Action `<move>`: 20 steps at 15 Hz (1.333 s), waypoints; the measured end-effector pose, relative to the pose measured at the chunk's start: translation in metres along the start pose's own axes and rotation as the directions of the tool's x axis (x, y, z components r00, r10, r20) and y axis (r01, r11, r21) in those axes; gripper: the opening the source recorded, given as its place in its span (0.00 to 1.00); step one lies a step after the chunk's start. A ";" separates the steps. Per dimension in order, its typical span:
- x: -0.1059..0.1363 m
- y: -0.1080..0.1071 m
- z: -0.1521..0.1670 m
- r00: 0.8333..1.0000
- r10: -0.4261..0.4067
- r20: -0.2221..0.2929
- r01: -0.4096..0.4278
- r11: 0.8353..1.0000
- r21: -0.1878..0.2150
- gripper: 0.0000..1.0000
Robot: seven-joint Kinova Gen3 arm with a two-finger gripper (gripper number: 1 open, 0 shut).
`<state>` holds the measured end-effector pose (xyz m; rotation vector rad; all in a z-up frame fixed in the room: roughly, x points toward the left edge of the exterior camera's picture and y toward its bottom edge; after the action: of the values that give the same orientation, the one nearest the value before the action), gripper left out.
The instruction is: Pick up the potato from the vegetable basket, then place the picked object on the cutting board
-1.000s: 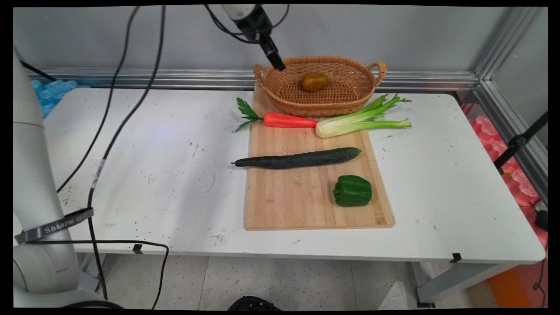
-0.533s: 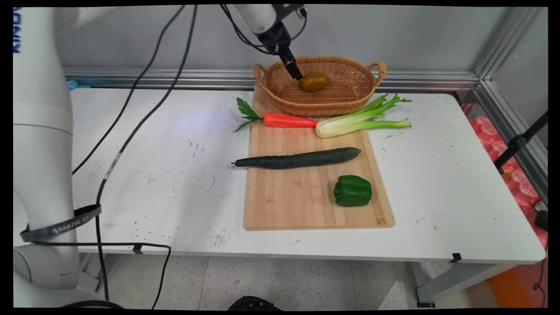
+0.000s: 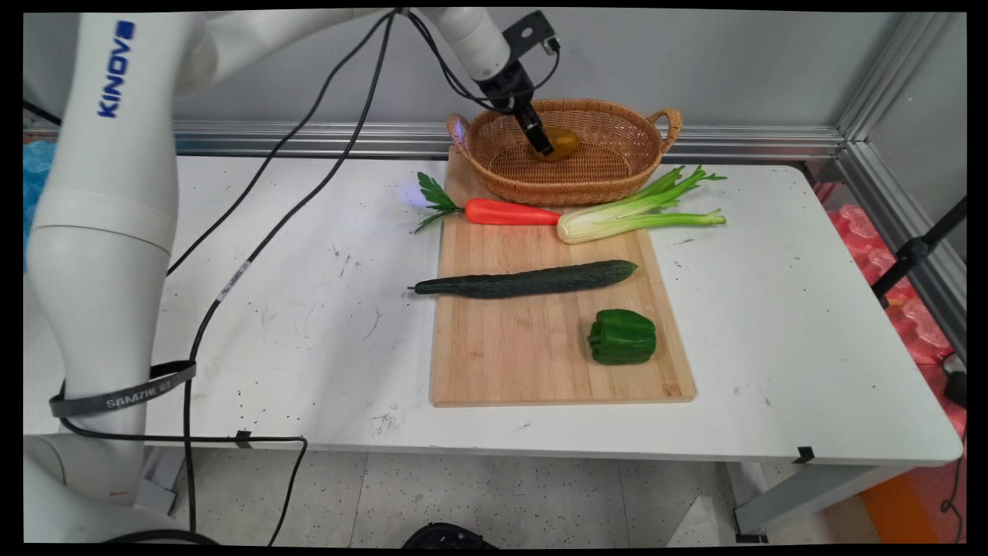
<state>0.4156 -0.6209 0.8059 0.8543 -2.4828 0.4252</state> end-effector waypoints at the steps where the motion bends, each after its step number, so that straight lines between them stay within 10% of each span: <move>1: 0.000 -0.002 0.006 1.000 -0.003 -0.003 0.003 1.000 -0.005 1.00; 7: 0.003 -0.008 0.031 0.999 -0.030 -0.020 0.029 0.999 -0.030 1.00; 8: 0.003 -0.009 0.033 0.999 -0.034 -0.023 0.033 0.999 -0.033 0.00; 20: 0.017 0.007 -0.042 0.999 -0.050 0.009 0.050 0.998 0.022 0.00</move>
<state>0.4134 -0.6057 0.8491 0.9277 -2.4640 0.4325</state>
